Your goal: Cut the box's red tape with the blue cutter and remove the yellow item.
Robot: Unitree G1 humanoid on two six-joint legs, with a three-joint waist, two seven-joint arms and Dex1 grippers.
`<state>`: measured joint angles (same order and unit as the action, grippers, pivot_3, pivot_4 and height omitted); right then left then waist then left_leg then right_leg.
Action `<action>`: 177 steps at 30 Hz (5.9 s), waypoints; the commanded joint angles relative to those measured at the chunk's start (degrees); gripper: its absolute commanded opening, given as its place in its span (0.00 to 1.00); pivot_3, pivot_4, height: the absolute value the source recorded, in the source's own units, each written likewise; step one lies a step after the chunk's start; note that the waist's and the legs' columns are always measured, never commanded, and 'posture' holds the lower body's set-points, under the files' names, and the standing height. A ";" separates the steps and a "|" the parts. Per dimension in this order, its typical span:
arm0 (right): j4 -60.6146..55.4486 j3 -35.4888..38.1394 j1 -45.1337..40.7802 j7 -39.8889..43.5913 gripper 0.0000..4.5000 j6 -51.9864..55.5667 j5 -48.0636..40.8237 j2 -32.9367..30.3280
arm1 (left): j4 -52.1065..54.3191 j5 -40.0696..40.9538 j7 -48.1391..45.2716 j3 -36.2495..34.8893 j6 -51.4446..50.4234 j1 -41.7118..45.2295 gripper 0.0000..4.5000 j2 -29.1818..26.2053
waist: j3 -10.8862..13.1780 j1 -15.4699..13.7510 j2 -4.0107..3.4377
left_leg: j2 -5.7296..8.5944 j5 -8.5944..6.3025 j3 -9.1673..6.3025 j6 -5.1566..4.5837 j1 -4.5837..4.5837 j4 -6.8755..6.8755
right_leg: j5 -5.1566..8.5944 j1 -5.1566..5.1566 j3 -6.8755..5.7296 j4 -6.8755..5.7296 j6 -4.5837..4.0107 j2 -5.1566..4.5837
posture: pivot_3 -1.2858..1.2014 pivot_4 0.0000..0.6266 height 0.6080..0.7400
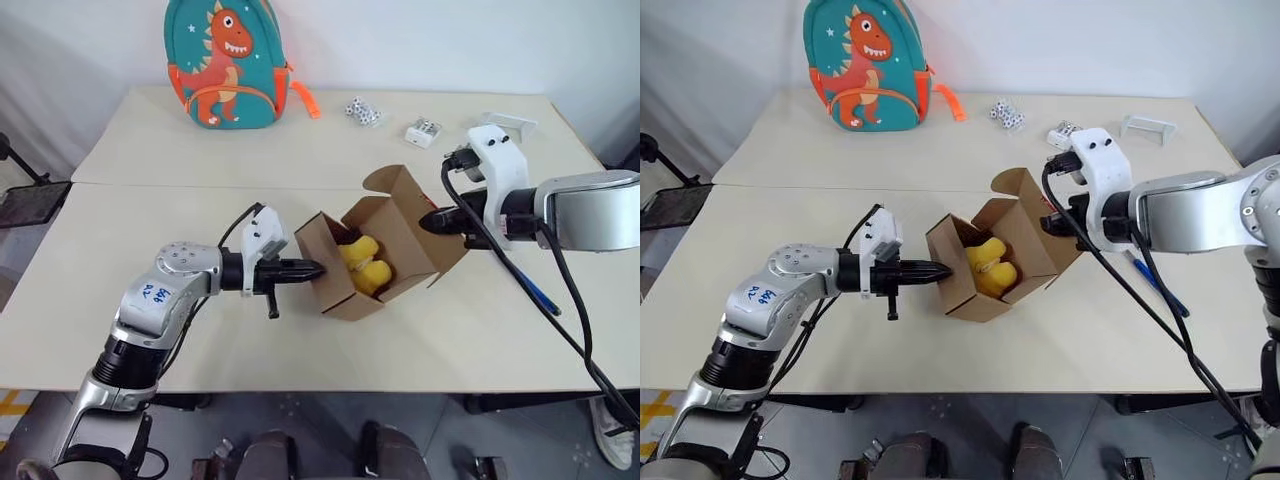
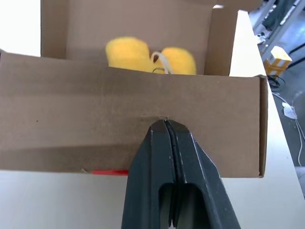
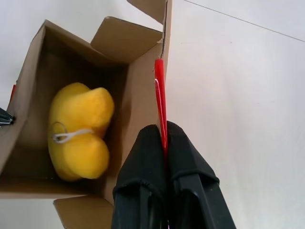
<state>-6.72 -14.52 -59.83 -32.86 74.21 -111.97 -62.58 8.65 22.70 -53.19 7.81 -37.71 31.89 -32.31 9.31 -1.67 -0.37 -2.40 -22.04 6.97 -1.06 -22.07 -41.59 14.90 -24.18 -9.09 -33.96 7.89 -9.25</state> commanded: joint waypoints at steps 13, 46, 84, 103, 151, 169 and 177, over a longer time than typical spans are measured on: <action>-5.41 -0.39 6.10 -0.52 0.01 -3.63 -1.03 -0.01 | -3.11 -3.36 2.23 3.23 -2.45 -3.71 0.00 -0.55 | 0.00 0.30 -0.10 | 0.06 -0.02 0.02 -0.13 0.62 0.18 | -0.03 0.54 0.04 0.15 -0.04 -0.08 | 0.52 0.24 1.00; -6.36 -1.42 6.17 -0.86 0.42 -1.27 7.97 2.75 | 0.09 -0.91 3.68 -2.11 -3.36 -3.64 0.00 0.91 | 0.04 0.34 -0.09 | 0.02 0.02 0.13 0.00 -0.14 0.43 | -0.04 -0.39 -0.14 0.05 -0.01 -0.05 | 0.52 0.24 1.00; -19.63 47.14 64.67 100.30 1.00 -58.61 62.16 11.97 | -14.23 5.45 -22.49 -27.84 18.57 -20.12 0.63 -26.31 | 0.11 0.08 0.01 | 0.03 0.00 0.34 0.05 0.15 0.53 | -0.05 -0.23 -0.01 0.10 0.04 0.01 | 0.52 0.24 1.00; -23.70 45.92 66.70 101.27 1.00 -63.45 63.12 17.55 | -2.72 -8.55 -16.34 11.50 2.99 21.23 0.99 -9.30 | 0.15 0.26 -0.03 | 0.03 -0.03 0.38 0.09 1.01 0.54 | -0.04 0.54 0.14 0.11 0.01 0.11 | 0.52 0.24 1.00; -19.52 31.67 57.25 98.68 1.00 -68.76 68.80 25.02 | -5.34 3.26 -4.48 -33.38 6.35 -11.53 0.00 -9.80 | 0.21 1.85 0.04 | -0.04 -0.03 0.07 0.08 1.02 0.50 | -0.04 0.57 0.07 -0.03 0.02 0.11 | 0.52 0.24 1.00; -12.94 23.26 54.67 103.52 1.00 -74.22 73.88 28.87 | -2.12 5.01 2.17 -40.66 14.13 -34.09 0.54 -9.03 | 0.21 0.93 0.06 | -0.09 -0.07 0.13 0.16 1.09 0.52 | -0.02 0.58 0.07 -0.07 -0.02 0.12 | 0.52 0.24 1.00; -7.97 27.31 55.37 106.51 1.00 -76.76 73.35 26.70 | -6.33 10.39 -9.47 -49.29 14.74 -39.43 0.99 -17.71 | 0.27 1.90 -0.04 | -0.20 -0.11 0.19 0.23 1.10 0.55 | 0.01 0.55 0.11 -0.03 -0.08 0.24 | 0.52 0.24 1.00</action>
<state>-14.56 10.02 -5.05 72.36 -1.33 -37.20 -34.58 3.52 31.78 -59.71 -38.45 -24.20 -5.94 -48.92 9.57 0.24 -0.41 -2.62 -22.16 7.20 -0.82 -20.95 -41.04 14.93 -23.64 -8.95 -34.00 7.80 -9.00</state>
